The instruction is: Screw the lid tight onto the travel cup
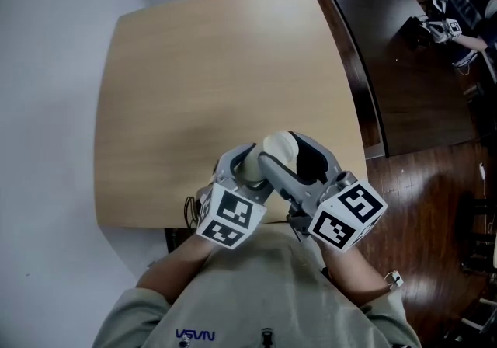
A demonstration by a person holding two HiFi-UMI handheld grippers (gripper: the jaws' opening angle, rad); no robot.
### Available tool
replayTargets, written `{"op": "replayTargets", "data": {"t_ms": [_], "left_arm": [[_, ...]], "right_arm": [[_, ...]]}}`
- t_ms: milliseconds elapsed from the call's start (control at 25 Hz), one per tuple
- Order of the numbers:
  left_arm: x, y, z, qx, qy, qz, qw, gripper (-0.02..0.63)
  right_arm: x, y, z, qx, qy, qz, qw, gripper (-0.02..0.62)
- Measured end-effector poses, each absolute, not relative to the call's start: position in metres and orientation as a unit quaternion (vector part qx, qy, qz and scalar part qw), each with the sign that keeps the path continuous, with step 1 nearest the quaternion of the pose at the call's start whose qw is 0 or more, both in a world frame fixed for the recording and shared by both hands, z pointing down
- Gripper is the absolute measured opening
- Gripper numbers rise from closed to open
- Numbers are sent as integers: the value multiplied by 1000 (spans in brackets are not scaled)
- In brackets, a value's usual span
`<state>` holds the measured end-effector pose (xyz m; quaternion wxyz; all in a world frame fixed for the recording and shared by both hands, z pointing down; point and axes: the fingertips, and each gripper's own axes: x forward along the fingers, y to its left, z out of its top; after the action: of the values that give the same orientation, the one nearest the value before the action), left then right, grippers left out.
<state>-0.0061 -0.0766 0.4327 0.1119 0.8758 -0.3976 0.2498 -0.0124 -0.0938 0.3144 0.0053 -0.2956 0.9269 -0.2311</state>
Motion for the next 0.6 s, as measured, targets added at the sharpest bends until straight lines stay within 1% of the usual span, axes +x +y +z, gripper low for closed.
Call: {"op": "replayTargets", "data": {"t_ms": [320, 600], "left_arm": [[-9, -82, 449, 856, -432, 253, 127, 316], [2, -77, 437, 888, -375, 214, 156, 316]], "right_arm": [[-13, -101, 331, -339, 908, -247, 8, 278], [-15, -97, 323, -310, 922, -233, 9, 279]]}}
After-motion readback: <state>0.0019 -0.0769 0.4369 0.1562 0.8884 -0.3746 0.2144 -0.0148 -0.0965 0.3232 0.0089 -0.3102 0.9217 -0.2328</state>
